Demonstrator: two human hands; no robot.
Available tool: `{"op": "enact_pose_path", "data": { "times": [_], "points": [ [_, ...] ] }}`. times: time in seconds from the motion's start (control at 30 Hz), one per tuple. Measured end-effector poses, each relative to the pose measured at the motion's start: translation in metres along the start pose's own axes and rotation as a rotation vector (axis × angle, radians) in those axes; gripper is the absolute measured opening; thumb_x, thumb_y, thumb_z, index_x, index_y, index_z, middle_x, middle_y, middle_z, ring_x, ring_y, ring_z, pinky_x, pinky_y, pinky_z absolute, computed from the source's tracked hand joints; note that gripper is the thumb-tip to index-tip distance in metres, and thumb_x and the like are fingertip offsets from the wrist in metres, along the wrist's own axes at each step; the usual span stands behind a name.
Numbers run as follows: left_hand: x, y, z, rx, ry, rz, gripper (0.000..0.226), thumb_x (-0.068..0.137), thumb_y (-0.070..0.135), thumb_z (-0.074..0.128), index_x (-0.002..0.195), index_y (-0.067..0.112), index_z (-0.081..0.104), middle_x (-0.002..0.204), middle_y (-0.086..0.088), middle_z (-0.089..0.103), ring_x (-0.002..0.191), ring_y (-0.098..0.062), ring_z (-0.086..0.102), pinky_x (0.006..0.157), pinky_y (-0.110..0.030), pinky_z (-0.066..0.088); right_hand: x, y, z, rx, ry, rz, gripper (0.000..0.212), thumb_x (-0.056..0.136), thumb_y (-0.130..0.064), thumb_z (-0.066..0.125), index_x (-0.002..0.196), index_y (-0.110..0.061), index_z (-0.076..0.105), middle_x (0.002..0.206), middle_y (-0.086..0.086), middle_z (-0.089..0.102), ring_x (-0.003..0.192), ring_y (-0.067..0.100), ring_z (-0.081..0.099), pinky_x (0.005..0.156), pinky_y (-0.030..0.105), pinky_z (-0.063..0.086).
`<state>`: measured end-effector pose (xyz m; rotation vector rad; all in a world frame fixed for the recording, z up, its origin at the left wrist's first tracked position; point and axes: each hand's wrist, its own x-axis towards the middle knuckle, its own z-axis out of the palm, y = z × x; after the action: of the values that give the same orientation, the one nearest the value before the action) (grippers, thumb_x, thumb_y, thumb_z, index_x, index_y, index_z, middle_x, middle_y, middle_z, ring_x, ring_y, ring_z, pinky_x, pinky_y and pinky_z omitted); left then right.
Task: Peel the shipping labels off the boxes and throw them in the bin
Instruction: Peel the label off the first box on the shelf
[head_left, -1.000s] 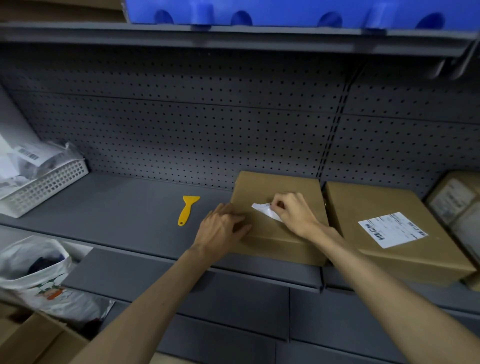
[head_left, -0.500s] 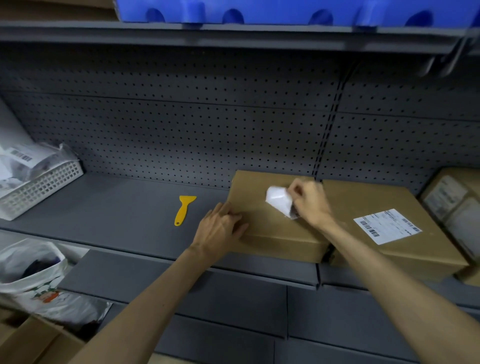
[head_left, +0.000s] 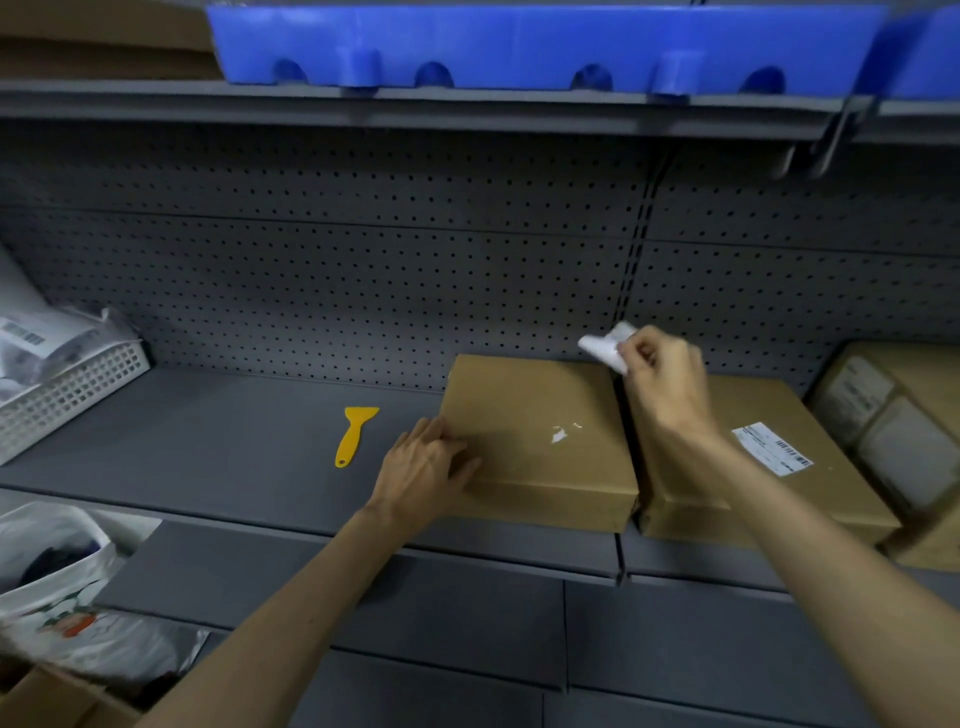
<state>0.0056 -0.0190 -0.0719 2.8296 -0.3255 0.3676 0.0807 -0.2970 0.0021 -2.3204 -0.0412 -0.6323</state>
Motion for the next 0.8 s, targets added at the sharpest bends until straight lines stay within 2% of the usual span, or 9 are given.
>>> {"op": "enact_pose_path", "data": {
  "times": [0.13, 0.23, 0.3, 0.4, 0.5, 0.57, 0.63, 0.7, 0.8],
  "points": [
    [0.002, -0.001, -0.004, -0.021, -0.04, -0.023, 0.034, 0.094, 0.042, 0.055, 0.112, 0.017, 0.069, 0.114, -0.003, 0.057, 0.111, -0.025, 0.05, 0.09, -0.038, 0.043, -0.017, -0.004, 0.009, 0.076, -0.137, -0.014, 0.02, 0.091, -0.033, 0.062, 0.077, -0.021, 0.07, 0.069, -0.005, 0.07, 0.068, 0.012, 0.065, 0.067, 0.032, 0.054],
    [0.008, 0.003, -0.013, -0.097, -0.031, -0.043, 0.033, 0.094, 0.045, 0.053, 0.109, 0.018, 0.066, 0.107, 0.0, 0.062, 0.103, -0.022, 0.057, 0.084, -0.036, 0.045, -0.022, -0.009, 0.006, 0.172, -0.146, -0.019, 0.04, 0.091, -0.035, 0.062, 0.057, -0.015, 0.065, 0.057, 0.002, 0.064, 0.052, 0.009, 0.052, 0.053, 0.025, 0.039],
    [0.008, 0.015, -0.018, -0.199, -0.012, -0.07, 0.041, 0.095, 0.048, 0.05, 0.124, 0.02, 0.059, 0.103, 0.0, 0.063, 0.095, -0.021, 0.06, 0.079, -0.037, 0.049, -0.028, -0.017, 0.002, 0.22, -0.155, -0.002, 0.044, 0.091, -0.034, 0.064, 0.053, -0.01, 0.063, 0.055, 0.002, 0.064, 0.049, 0.004, 0.049, 0.048, 0.017, 0.031],
    [0.006, 0.042, -0.025, -0.452, 0.045, -0.092, 0.055, 0.094, 0.047, 0.053, 0.141, 0.021, 0.044, 0.098, 0.003, 0.067, 0.09, -0.015, 0.063, 0.08, -0.04, 0.053, -0.036, -0.025, 0.003, 0.367, -0.194, 0.06, 0.044, 0.09, -0.032, 0.066, 0.051, -0.012, 0.062, 0.059, 0.0, 0.068, 0.056, 0.002, 0.058, 0.052, 0.015, 0.035],
    [0.008, 0.07, -0.036, -0.748, 0.04, -0.097, 0.063, 0.091, 0.048, 0.058, 0.147, 0.032, 0.033, 0.109, 0.015, 0.066, 0.097, -0.001, 0.064, 0.087, -0.03, 0.054, -0.044, -0.031, 0.006, 0.545, -0.239, 0.13, 0.043, 0.089, -0.031, 0.067, 0.051, -0.011, 0.061, 0.056, -0.003, 0.063, 0.052, 0.003, 0.052, 0.053, 0.018, 0.034],
    [0.012, 0.082, -0.039, -0.824, 0.028, -0.031, 0.059, 0.092, 0.04, 0.061, 0.14, 0.048, 0.028, 0.107, 0.028, 0.061, 0.092, 0.008, 0.064, 0.077, -0.018, 0.054, -0.051, -0.035, 0.006, 0.616, -0.278, 0.14, 0.042, 0.09, -0.028, 0.066, 0.053, -0.008, 0.062, 0.051, -0.003, 0.058, 0.045, 0.001, 0.044, 0.051, 0.014, 0.032],
    [0.016, 0.089, -0.041, -0.837, 0.034, 0.01, 0.061, 0.091, 0.032, 0.065, 0.127, 0.06, 0.024, 0.105, 0.034, 0.057, 0.086, 0.009, 0.064, 0.065, -0.012, 0.05, -0.055, -0.037, 0.006, 0.673, -0.306, 0.142, 0.043, 0.091, -0.028, 0.066, 0.056, -0.002, 0.064, 0.054, 0.008, 0.061, 0.047, 0.005, 0.05, 0.053, 0.013, 0.037],
    [0.021, 0.091, -0.041, -0.855, 0.056, 0.014, 0.063, 0.088, 0.029, 0.069, 0.127, 0.058, 0.028, 0.104, 0.029, 0.06, 0.083, 0.004, 0.064, 0.061, -0.013, 0.048, -0.057, -0.037, 0.005, 0.66, -0.315, 0.116, 0.044, 0.089, -0.033, 0.067, 0.06, -0.001, 0.067, 0.06, 0.017, 0.065, 0.056, 0.014, 0.056, 0.063, 0.025, 0.042],
    [0.026, 0.09, -0.038, -0.827, 0.093, -0.029, 0.05, 0.084, 0.029, 0.074, 0.128, 0.031, 0.052, 0.092, 0.019, 0.068, 0.082, 0.004, 0.063, 0.064, -0.01, 0.045, -0.058, -0.04, 0.004, 0.608, -0.376, 0.091, 0.037, 0.089, -0.034, 0.067, 0.062, -0.008, 0.073, 0.055, 0.004, 0.064, 0.054, 0.008, 0.054, 0.061, 0.025, 0.04]
  ]
}}
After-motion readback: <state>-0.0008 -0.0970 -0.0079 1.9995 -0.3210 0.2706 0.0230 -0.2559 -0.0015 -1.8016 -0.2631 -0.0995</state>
